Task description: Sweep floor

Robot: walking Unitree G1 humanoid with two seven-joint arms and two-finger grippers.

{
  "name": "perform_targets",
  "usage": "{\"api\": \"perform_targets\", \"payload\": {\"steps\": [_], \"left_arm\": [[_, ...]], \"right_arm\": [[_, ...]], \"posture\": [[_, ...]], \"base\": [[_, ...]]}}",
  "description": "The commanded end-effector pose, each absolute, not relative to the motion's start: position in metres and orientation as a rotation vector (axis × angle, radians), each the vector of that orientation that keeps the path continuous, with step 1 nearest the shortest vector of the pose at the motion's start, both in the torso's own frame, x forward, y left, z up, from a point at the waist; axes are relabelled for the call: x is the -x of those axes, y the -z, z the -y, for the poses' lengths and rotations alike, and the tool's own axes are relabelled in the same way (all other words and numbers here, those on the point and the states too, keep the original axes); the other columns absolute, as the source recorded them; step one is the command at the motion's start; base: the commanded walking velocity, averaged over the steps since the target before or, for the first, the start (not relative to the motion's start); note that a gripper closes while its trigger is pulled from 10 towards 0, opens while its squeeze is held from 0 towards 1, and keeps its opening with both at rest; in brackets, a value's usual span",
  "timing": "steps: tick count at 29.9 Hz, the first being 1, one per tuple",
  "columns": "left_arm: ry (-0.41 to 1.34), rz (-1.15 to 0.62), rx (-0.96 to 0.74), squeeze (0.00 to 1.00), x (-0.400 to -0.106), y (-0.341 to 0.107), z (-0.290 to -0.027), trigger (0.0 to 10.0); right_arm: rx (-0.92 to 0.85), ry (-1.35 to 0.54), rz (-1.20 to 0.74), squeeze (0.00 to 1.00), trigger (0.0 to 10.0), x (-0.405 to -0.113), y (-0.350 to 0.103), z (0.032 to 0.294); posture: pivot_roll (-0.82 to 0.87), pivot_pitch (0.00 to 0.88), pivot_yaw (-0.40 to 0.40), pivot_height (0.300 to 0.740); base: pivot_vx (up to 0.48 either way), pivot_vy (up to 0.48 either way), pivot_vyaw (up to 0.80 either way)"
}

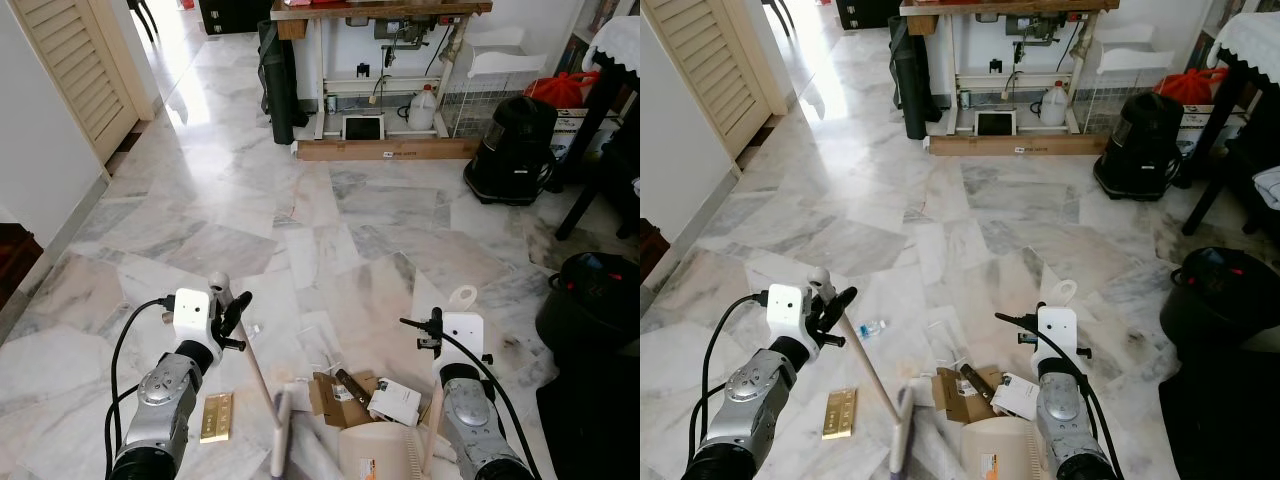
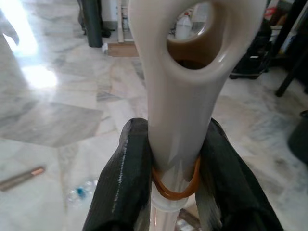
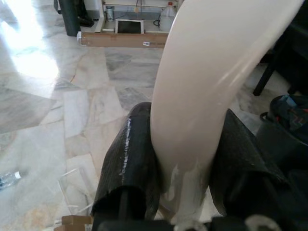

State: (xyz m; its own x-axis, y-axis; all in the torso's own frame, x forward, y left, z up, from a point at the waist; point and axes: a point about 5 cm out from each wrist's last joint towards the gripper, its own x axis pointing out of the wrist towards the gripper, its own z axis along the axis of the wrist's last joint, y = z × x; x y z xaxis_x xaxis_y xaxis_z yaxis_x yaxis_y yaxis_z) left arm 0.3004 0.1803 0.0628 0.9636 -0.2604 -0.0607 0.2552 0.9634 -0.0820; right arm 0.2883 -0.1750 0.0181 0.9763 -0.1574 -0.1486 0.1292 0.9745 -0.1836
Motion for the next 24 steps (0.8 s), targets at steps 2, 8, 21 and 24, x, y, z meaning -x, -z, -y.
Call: {"api": "perform_targets", "payload": {"steps": [2,8,21,24], "left_arm": [[0.287,-0.09,0.133,0.0,-0.302,-0.063,-0.181,10.0],[0.358,-0.134,0.169,0.0,-0.299,-0.06,-0.179,10.0],[0.335,-0.092,0.367,0.0,-0.303,-0.077,-0.192,10.0],[0.322,-0.068,0.445,0.0,-0.303,-0.083,-0.196,10.0]], "right_arm": [[0.161,0.118,-0.182,0.0,10.0,-0.287,-0.015,0.169],[0.157,0.107,-0.189,0.0,10.0,-0.287,-0.015,0.168],[0.151,0.091,-0.209,0.0,10.0,-0.288,-0.013,0.165],[0.149,0.088,-0.212,0.0,10.0,-0.289,-0.013,0.164]], "posture": [[0.05,0.048,0.06,0.74],[0.05,0.047,0.059,0.74],[0.07,0.045,0.056,0.74],[0.07,0.044,0.055,0.74]], "base": [[0.0,0.0,0.0],[0.0,0.0,0.0],[0.0,0.0,0.0],[0.0,0.0,0.0]]}}
